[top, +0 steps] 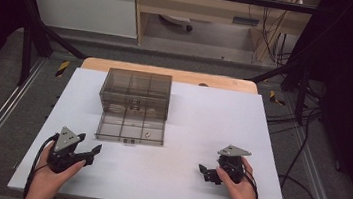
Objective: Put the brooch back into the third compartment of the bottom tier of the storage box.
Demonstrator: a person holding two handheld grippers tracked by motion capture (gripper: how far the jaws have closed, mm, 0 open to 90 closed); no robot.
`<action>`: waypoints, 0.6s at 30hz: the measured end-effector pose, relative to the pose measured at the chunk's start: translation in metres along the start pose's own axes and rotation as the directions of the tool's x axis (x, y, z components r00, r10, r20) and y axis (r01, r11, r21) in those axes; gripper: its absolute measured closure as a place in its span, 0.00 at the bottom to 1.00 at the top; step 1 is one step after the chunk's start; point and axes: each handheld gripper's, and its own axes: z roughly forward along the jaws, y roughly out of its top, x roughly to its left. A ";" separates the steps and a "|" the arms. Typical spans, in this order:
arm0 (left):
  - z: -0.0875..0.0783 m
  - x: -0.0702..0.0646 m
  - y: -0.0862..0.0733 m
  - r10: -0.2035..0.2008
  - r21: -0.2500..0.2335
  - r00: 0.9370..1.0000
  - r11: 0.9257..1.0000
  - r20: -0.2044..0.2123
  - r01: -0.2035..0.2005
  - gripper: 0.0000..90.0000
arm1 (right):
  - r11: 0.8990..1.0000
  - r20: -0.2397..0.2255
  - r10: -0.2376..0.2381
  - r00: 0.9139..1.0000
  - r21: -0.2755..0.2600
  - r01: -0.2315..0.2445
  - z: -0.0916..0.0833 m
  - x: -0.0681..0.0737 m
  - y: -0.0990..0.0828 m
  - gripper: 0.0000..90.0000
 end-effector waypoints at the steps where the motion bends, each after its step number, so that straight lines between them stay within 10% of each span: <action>1: 0.000 -0.001 0.000 0.008 0.007 1.000 1.000 0.002 -0.008 0.44 | 1.000 -0.003 -0.002 1.000 -0.002 0.002 0.000 0.000 0.001 0.04; 18: -0.003 -0.012 0.002 0.035 0.018 0.995 0.999 0.089 -0.036 0.94 | 1.000 -0.030 -0.006 1.000 -0.016 0.005 -0.003 -0.002 0.000 0.04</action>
